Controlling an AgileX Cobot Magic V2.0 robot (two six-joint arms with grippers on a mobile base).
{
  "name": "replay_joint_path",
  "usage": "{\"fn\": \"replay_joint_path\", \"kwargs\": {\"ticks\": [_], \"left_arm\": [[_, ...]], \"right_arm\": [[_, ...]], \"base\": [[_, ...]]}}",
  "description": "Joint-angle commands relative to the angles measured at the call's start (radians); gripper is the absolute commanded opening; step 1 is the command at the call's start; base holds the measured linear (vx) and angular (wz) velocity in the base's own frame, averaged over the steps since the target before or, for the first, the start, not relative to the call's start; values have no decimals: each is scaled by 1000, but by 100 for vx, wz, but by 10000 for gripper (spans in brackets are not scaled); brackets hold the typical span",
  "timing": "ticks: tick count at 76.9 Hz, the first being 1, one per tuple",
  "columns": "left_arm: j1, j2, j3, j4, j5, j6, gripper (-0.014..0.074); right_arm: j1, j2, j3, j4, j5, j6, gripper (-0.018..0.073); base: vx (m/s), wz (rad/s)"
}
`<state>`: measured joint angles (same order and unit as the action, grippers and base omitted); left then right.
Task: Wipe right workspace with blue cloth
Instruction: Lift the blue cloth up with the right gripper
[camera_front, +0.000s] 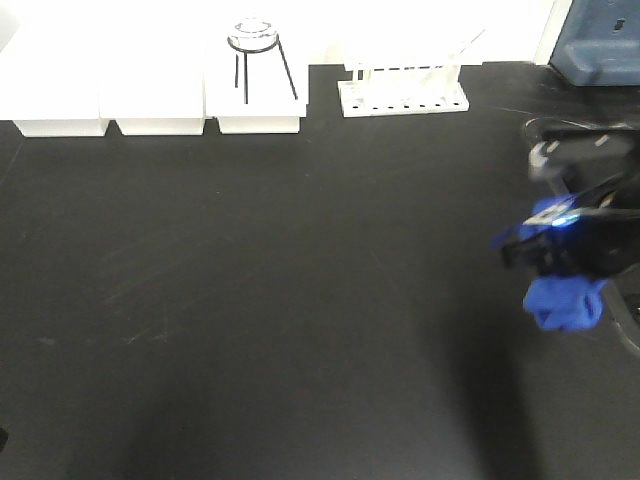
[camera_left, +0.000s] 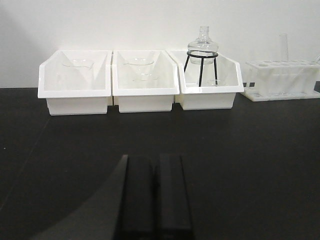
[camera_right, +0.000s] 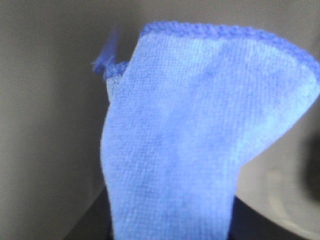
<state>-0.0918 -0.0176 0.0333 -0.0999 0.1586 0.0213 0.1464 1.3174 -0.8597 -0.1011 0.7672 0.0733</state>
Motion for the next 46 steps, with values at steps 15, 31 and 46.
{"fn": "replay_joint_path", "kwargs": {"ticks": [15, 31, 46], "left_arm": [[1, -8, -25, -4, -84, 1, -6], [1, -8, -25, -4, -84, 1, -6], [1, -8, -25, -4, -84, 1, -6]], "right_arm": [[-3, -373, 0, 63, -134, -73, -8], [-3, -597, 296, 55, -392, -88, -8], [-3, -774, 441, 54, -445, -91, -8]], "base": [[0, 0], [0, 0], [0, 0]]}}
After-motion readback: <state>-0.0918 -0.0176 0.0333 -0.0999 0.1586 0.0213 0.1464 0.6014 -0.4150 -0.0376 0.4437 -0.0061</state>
